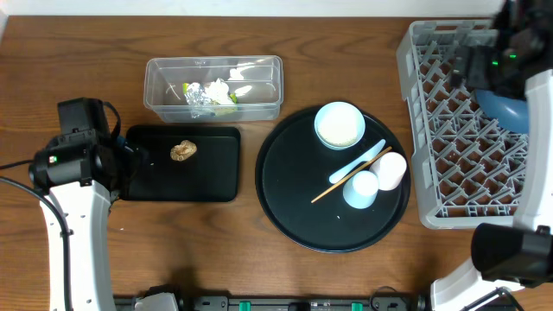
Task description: Sort waste into correct bins and load items into the dishwasher rack
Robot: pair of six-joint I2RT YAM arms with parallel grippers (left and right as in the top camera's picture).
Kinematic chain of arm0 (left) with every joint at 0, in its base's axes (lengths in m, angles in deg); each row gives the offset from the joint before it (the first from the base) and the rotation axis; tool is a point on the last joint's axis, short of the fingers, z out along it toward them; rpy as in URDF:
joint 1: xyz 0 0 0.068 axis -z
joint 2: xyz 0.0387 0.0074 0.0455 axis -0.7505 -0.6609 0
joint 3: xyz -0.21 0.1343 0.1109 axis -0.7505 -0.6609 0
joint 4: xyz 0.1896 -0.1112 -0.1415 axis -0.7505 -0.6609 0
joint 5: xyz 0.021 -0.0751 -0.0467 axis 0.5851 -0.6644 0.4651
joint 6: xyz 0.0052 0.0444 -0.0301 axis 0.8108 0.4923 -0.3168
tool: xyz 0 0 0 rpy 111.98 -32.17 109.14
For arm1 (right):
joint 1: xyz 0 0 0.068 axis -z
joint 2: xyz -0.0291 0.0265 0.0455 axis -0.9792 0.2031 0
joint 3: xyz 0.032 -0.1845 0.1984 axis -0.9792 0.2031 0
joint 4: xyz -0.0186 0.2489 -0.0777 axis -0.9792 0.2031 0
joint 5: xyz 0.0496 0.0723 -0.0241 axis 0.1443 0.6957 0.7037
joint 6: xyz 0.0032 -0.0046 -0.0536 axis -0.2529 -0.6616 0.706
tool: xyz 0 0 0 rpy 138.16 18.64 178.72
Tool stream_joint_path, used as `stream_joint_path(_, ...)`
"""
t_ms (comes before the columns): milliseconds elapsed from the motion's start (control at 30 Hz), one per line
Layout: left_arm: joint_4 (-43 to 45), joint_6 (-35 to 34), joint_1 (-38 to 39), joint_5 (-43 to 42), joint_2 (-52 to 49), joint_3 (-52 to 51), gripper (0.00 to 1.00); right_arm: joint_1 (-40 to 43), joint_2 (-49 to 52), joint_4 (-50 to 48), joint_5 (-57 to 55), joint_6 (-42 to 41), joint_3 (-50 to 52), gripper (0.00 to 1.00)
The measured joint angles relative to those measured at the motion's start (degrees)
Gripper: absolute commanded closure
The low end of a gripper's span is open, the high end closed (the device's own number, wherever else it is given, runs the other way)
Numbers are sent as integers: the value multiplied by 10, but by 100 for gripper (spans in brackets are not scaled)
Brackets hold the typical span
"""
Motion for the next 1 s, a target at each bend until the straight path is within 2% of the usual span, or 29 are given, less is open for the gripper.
stream_joint_path(300,47,-23,0,-23,0,0,2,56,4,1,9,0,3,1)
stream_joint_path(367,29,-26,0,-65,0,-1,3,60,4,1,9,0,3,1)
stream_joint_path(433,27,-10,1,-137,0,-1,16,61,4,1,10,0,3,1)
stream_joint_path(533,58,57,24,-250,0,-2,19,61,4,1,11,0,3,1)
stream_joint_path(600,67,86,54,-294,0,-2,18,61,4,1,11,0,3,1)
stream_joint_path(633,76,100,78,-314,0,-2,13,61,4,1,11,0,3,1)
stream_joint_path(700,100,116,127,-328,0,-2,6,61,4,1,11,0,3,1)
stream_joint_path(767,136,123,184,-327,0,-2,4,61,4,1,11,0,3,1)
stream_joint_path(1000,200,111,392,-213,-44,6,3,61,4,1,11,0,3,1)
